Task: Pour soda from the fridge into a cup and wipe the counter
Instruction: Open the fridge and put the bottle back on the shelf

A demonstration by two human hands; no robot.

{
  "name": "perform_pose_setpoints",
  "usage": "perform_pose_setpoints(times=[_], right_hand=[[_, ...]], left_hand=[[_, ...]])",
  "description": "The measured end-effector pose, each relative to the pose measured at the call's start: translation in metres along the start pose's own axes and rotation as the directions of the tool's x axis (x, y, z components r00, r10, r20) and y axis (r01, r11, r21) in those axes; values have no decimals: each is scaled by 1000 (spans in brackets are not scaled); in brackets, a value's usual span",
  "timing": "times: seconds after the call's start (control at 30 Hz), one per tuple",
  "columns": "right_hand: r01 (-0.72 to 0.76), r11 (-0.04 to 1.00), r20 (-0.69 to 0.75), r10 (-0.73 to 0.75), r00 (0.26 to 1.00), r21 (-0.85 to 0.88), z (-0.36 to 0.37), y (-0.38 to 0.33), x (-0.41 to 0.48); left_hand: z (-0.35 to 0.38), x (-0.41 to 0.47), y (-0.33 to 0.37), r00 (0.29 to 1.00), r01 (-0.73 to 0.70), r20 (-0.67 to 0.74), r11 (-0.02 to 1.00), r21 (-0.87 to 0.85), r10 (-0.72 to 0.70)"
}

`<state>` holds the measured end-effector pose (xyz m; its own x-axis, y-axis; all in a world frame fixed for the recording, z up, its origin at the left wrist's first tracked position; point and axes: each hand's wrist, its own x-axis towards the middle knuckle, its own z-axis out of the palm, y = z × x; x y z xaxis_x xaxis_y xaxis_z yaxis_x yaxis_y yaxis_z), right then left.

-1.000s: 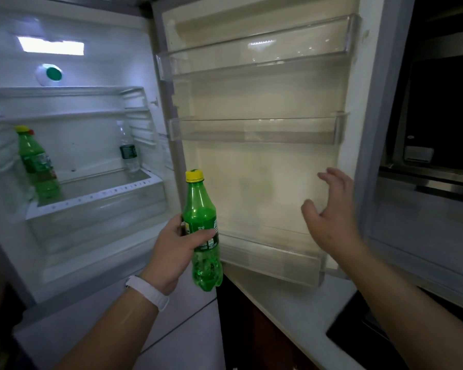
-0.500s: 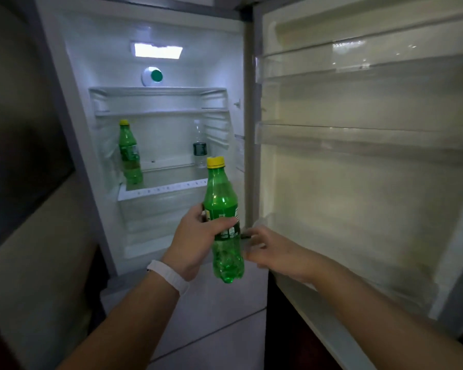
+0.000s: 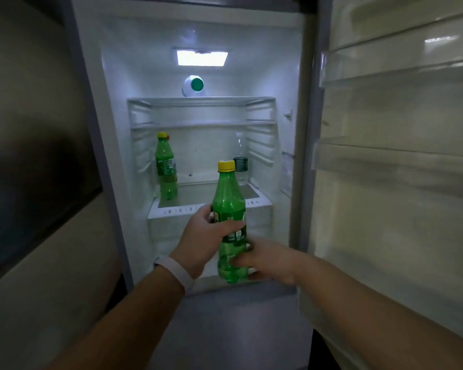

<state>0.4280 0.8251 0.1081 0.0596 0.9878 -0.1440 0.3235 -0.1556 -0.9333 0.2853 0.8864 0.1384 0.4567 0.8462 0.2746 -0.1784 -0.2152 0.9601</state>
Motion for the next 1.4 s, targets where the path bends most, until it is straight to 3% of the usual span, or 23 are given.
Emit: perform_pose_setpoints(times=[0.47,0.63,1.07,1.4], right_hand=[[22,990,20,-25,999,136,-67,-36,139],[74,967,-73,-58,996,243,-66,-38,174],[64,974,-189,-22,982,218,-78,-45,256],[131,982,-243,-95,965,136,-98,-48,310]], left_hand=[[-9,138,4,992,-41,-113,996,81,50],[-13,162,-1,973,-120,-186,989,82,133],[-35,245,-33,971,-125,-188,982,142,151],[-48,319,-57,987,-122,-88,986,111,132]])
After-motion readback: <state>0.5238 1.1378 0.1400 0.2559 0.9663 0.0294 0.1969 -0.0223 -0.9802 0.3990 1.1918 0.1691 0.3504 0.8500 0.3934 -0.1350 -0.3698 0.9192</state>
